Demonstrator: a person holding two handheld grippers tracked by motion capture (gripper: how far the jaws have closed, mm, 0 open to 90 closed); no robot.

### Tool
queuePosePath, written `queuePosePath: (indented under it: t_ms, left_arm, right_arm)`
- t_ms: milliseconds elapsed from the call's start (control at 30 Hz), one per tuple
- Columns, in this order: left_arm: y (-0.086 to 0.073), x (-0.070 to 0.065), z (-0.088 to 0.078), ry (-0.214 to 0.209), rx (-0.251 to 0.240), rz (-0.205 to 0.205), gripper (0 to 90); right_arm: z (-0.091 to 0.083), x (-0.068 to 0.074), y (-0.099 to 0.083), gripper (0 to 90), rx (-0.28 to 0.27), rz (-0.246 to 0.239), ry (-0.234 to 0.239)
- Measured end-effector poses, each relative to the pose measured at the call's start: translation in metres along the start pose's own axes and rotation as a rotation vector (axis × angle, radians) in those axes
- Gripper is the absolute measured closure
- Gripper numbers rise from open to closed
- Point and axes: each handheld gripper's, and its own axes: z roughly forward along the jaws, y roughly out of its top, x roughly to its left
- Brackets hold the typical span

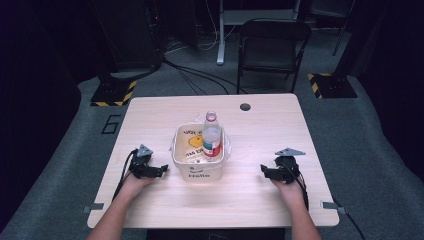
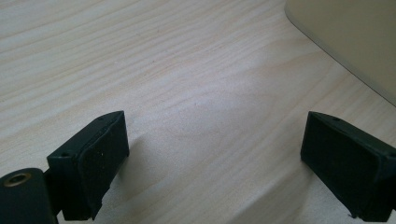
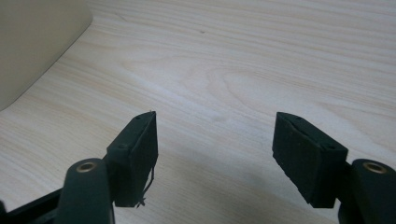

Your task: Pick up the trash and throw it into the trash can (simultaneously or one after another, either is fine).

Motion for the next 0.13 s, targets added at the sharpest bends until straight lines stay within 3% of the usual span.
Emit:
queuePosePath:
  t_ms: [133]
  left_arm:
    - [-0.0002, -0.0007, 0.0001, 0.001, -0.003, -0.004, 7.5]
  right_arm:
    - [0.0011, 0.0016, 0.0003, 25.3, 0.003, -0.018, -0.028]
